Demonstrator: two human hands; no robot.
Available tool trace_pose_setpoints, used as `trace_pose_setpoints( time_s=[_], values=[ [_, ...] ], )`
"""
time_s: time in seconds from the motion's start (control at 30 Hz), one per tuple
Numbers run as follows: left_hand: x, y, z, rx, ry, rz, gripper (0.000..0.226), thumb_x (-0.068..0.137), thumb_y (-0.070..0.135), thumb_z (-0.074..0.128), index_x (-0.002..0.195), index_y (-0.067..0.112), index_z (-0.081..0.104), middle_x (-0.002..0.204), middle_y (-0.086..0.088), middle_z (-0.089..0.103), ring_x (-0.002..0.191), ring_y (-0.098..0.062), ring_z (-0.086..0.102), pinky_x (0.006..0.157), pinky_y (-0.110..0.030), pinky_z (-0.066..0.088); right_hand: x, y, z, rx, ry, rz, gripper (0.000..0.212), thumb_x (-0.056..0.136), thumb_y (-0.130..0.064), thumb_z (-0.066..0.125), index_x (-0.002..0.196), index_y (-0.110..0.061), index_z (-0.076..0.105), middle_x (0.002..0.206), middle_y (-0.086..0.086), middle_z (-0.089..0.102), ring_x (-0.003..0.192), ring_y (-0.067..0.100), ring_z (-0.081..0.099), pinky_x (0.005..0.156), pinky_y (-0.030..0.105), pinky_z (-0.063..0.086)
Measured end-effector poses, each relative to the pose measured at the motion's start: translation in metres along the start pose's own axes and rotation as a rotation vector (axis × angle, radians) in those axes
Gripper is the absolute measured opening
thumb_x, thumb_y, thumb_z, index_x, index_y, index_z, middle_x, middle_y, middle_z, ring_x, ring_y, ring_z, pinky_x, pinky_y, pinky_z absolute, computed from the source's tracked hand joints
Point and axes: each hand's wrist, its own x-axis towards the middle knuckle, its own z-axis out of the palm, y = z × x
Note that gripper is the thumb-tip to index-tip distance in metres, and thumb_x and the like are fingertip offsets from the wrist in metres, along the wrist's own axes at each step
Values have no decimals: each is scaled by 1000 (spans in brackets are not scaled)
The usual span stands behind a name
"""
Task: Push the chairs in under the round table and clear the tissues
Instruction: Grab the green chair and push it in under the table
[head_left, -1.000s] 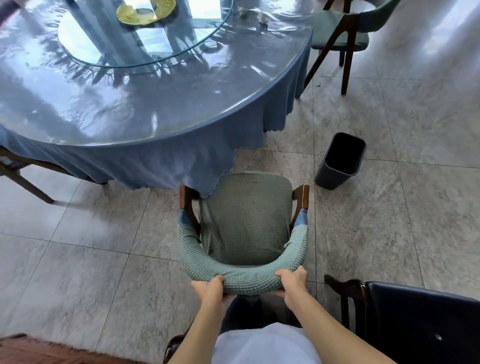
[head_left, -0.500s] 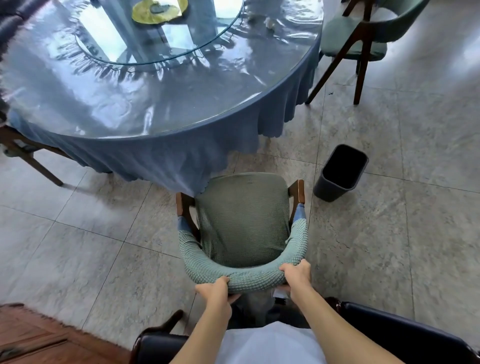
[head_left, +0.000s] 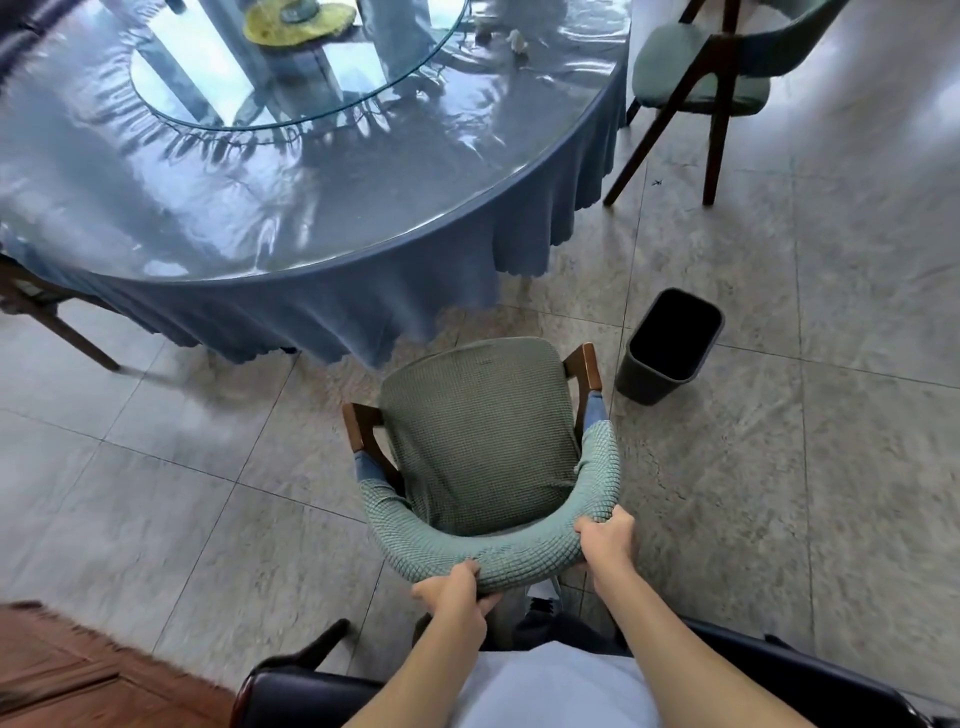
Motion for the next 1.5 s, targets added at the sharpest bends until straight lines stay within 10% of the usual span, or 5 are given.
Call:
trace_pose_setpoints(
  time_s=[0.33,0.5,0.8,1.1,1.5],
  values=[
    [-3,-1,-4,-104,-94,-50,49,89,-7,61,115,20,29,149,-18,31,129,-45,44,82,-67,53,-20,-13,-19,312,-223,217,50,87,5,58,130,-14,42,119,18,58,97,39,62,68,64,57],
    [-5,-3,-3,-178,-136,-49,46,89,-14,52,116,18,32,148,-19,30,130,-46,41,83,-67,51,-22,-17,-20,285,-191,144,27,86,12,55,108,-4,55,108,19,64,91,36,64,66,60,59],
    [-11,19,27,-247,-140,-34,46,90,-16,50,115,19,32,146,-23,37,126,-49,47,82,-68,52,-4,-48,-19,300,-219,19,53,89,3,62,139,-5,46,122,15,64,95,29,67,66,51,61],
    [8,66,40,-298,-131,-34,52,90,-15,50,125,20,34,145,-22,38,124,-49,49,83,-70,50,-2,-92,10,292,-240,-19,19,90,6,58,102,-8,59,99,9,68,86,24,67,62,42,61],
    [35,159,97,-345,-128,-30,57,92,-14,50,137,15,30,145,-25,39,125,-49,49,83,-67,52,39,-189,67,285,-267,-20,23,89,5,59,108,-9,61,101,7,68,91,26,67,70,50,61]
  ],
)
